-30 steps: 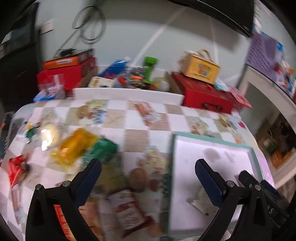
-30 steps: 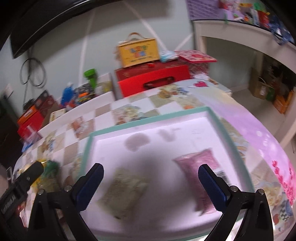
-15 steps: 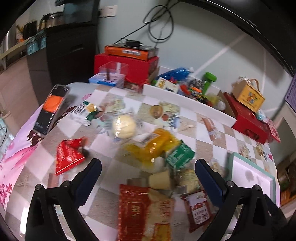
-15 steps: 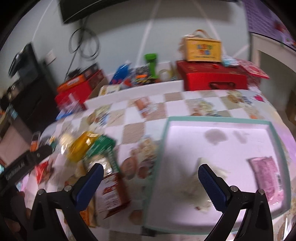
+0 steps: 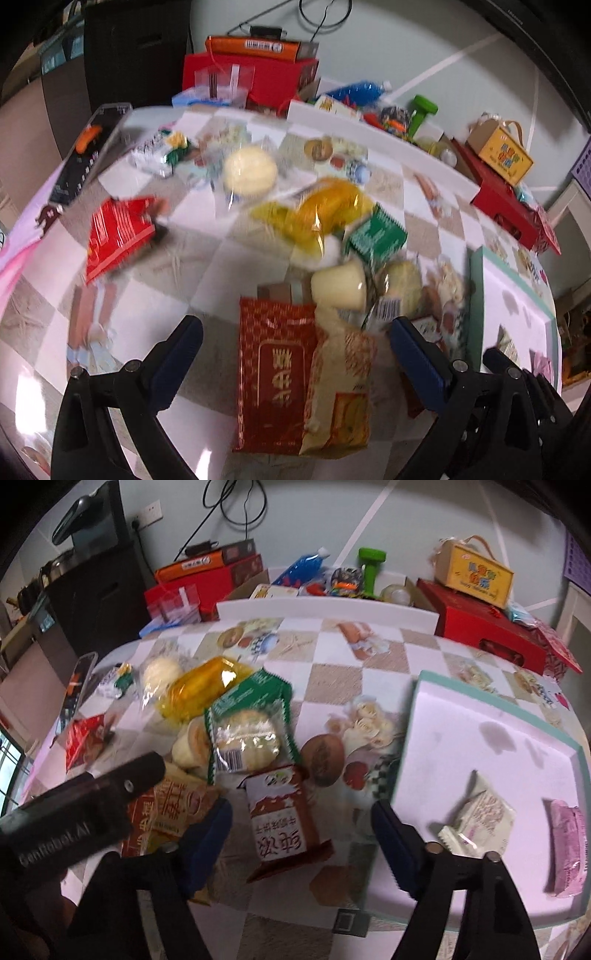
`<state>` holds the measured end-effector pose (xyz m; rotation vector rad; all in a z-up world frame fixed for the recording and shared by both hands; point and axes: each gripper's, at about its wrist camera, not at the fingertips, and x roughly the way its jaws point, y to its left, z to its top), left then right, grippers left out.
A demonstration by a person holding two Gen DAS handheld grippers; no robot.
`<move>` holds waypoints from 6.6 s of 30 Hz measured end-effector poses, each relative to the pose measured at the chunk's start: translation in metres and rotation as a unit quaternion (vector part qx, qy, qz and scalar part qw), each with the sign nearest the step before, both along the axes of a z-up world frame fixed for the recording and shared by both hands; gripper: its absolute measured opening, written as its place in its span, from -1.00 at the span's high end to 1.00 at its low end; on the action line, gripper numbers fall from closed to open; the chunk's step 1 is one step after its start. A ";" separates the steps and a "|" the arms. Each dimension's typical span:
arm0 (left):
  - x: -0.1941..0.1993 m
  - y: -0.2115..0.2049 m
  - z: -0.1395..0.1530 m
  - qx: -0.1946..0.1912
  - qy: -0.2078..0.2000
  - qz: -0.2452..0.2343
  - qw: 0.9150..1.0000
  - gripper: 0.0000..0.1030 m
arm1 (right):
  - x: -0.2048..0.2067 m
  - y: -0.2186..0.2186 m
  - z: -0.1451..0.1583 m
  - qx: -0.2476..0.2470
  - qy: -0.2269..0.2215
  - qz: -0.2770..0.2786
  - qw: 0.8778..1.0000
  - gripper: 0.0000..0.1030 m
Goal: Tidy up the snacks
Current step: 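Move both tools back over the snack pile, then grasp the red-white snack box with the right tool while the left tool grasps the yellow bread roll, then carry both snacks into the white tray and open both tools, then move both tools back over the snack pile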
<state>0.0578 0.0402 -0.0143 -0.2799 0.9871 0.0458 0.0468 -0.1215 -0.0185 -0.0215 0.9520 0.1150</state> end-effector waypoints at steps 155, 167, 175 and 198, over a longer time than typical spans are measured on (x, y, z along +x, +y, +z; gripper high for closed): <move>0.044 -0.143 0.023 0.107 -0.094 -0.131 0.981 -0.98 | 0.003 -0.179 0.020 0.029 -0.062 -0.226 0.972 -1.00; 0.030 -0.098 0.028 0.081 -0.104 -0.109 0.985 -0.98 | 0.011 -0.140 0.025 -0.007 -0.072 -0.188 0.979 -1.00; 0.022 -0.065 0.033 0.091 -0.108 -0.088 0.986 -0.98 | 0.018 -0.104 0.028 -0.011 -0.078 -0.157 0.984 -1.00; 0.011 0.047 0.024 0.045 -0.061 0.008 0.997 -0.98 | 0.037 0.004 0.014 0.026 -0.050 -0.046 0.997 -1.00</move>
